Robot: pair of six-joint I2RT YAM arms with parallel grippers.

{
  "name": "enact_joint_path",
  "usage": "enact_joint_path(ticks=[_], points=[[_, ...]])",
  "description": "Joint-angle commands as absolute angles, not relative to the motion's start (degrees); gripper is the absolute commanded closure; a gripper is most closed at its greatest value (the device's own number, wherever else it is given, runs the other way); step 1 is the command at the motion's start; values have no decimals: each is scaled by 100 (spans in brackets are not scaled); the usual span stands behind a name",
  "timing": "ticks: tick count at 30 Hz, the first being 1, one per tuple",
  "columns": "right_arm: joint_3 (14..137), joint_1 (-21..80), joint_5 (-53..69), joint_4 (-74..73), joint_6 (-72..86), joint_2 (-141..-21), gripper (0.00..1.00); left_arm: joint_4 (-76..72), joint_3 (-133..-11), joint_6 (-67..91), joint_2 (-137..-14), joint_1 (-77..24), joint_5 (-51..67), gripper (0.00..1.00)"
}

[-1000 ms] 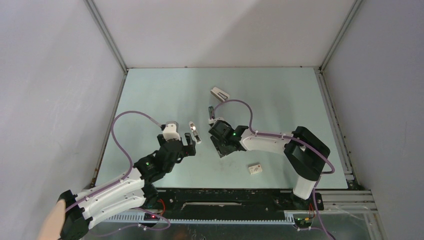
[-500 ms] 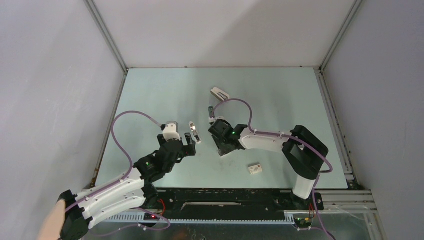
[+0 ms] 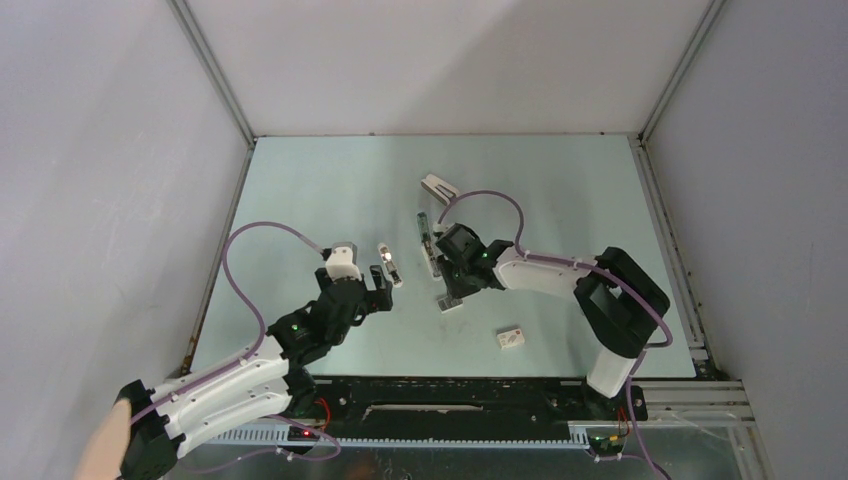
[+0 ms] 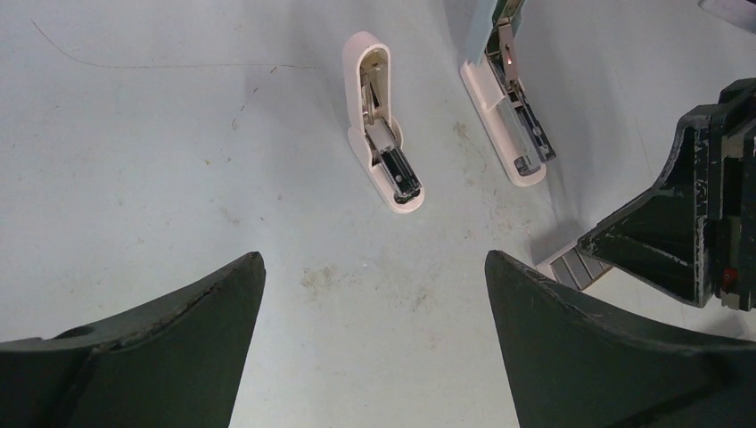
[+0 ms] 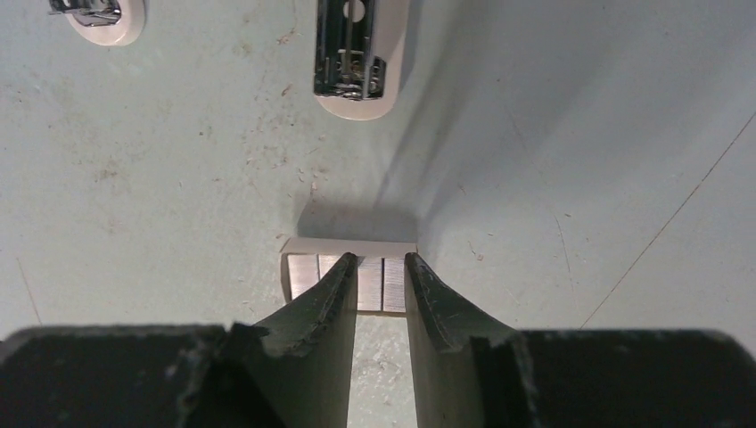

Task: Load the staples into the stapler

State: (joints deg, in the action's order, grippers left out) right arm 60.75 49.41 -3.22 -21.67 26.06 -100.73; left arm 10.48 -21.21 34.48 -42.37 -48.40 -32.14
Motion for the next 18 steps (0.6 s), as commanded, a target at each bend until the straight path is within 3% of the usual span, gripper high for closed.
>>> enact_joint_path(ticks=[1, 5, 18], points=[[5823, 4787, 13, -2081, 2688, -9898, 72, 808, -2088, 3469, -4221, -4836, -3175, 4], [5792, 4780, 11, -2107, 2653, -9734, 72, 696, -2034, 3530, -4228, -4834, -3120, 4], [6073, 5199, -971, -2550, 2309, -9410, 59, 418, -2111, 3212, -4521, -4838, -2596, 4]])
